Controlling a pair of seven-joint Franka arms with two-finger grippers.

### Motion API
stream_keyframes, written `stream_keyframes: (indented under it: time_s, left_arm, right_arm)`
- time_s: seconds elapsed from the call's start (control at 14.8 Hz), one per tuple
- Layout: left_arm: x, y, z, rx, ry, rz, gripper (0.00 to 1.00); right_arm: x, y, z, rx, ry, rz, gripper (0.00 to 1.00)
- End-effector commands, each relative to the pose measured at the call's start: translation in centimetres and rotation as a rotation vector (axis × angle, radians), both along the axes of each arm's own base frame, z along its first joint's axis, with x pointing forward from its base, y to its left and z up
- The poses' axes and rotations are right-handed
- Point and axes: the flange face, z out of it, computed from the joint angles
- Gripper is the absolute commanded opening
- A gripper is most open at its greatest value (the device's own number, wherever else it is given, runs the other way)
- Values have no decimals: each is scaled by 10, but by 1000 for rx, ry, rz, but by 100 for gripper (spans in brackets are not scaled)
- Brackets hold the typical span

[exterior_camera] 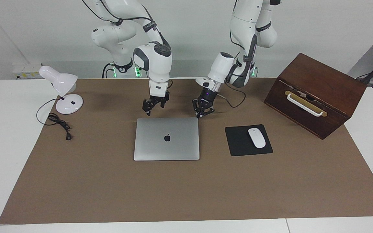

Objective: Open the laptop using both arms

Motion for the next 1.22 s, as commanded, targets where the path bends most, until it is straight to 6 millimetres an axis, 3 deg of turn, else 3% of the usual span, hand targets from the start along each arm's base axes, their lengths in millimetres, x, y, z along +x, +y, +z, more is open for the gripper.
stream_keyframes:
  time_s: [0.0, 0.47, 1.15]
  left_arm:
    - [8, -1, -2, -16, -8, 20, 0]
    - [28, -8, -9, -24, -10, 41, 0]
    - [37, -8, -9, -29, -15, 52, 0]
  right_arm:
    - [2, -2, -2, 3, -24, 1, 100]
    - [3, -3, -2, 2, -23, -3, 100]
    - [4, -1, -3, 17, -34, 4, 100]
